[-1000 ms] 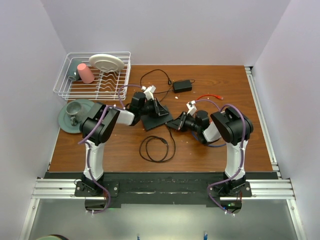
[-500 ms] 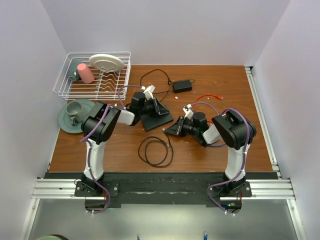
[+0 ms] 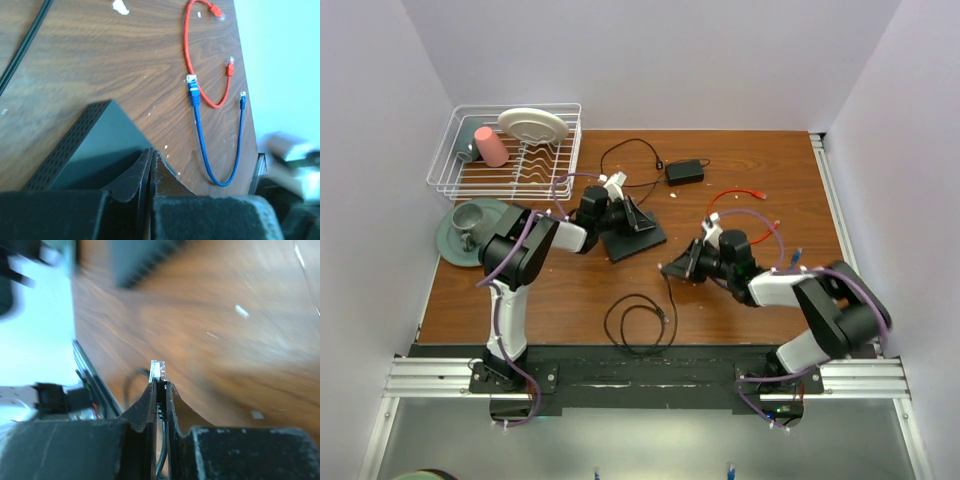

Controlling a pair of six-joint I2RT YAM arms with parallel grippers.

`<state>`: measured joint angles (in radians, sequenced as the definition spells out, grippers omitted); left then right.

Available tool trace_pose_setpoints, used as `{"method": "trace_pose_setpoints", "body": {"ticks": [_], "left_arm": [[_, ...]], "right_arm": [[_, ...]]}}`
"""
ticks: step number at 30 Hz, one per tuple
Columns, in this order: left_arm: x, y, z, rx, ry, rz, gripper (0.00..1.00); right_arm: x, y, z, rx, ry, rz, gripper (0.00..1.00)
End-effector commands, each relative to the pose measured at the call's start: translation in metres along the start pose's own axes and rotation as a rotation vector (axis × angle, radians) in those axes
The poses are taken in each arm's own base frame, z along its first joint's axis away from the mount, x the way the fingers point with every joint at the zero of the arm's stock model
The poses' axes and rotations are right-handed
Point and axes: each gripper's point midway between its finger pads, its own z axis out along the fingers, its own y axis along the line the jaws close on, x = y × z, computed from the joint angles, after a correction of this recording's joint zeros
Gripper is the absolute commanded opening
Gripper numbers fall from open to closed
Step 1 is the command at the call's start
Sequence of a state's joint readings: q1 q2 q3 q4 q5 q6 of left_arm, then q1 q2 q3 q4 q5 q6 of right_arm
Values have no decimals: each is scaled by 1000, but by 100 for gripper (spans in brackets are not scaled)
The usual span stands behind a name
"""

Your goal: Pull the plug from the switch port

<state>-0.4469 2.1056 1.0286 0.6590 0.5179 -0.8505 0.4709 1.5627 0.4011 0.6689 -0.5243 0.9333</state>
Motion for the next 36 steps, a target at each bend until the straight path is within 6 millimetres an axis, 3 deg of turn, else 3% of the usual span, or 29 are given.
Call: {"method": "trace_pose_setpoints", "body": {"ticks": [1,2,4,5,8,10,11,13,14,17,19,22,23,28,33,36], "left_arm": [[6,21,-17,-139,26,-26,16],[-3,9,-21,-127,15,-11,31],[-22,-11,-23,-105,-16,23,53],[-30,-23,-29,-106,-25,35,71],[-54,-47,-41,-115,-61,80,89],[-67,-59,-47,-124,-83,111,96],[-70,-64,-54,-141,-82,111,96],[-75,-66,-61,-173,-97,125,98],[-80,-73,-68,-175,-113,136,98],[-84,-78,-79,-197,-132,161,98],[-85,-78,-83,-211,-139,161,98],[-83,-77,-86,-219,-139,157,97],[-83,-77,-86,-220,-139,152,97],[-78,-73,-88,-234,-131,133,96],[-70,-68,-93,-253,-117,121,96],[-69,-66,-100,-276,-127,133,96]], "right_arm": [[-65,46,-7,41,-164,-89,0],[-85,60,-6,28,-195,-103,0],[-102,63,-7,52,-231,-85,0],[-120,71,-9,46,-270,-85,0],[-153,77,-14,78,-338,-69,0],[-174,66,-20,121,-378,-43,0],[-195,67,-28,130,-424,-37,0],[-211,55,-40,183,-454,-12,0],[-228,46,-53,231,-501,8,0],[-253,38,-86,282,-593,36,0],[-264,41,-107,288,-649,41,0],[-282,29,-147,311,-750,97,0],[-282,29,-152,304,-764,115,0],[-304,0,-199,408,-905,172,0],[-301,-66,-193,605,-851,238,0],[-300,-102,-184,712,-790,258,29]]}}
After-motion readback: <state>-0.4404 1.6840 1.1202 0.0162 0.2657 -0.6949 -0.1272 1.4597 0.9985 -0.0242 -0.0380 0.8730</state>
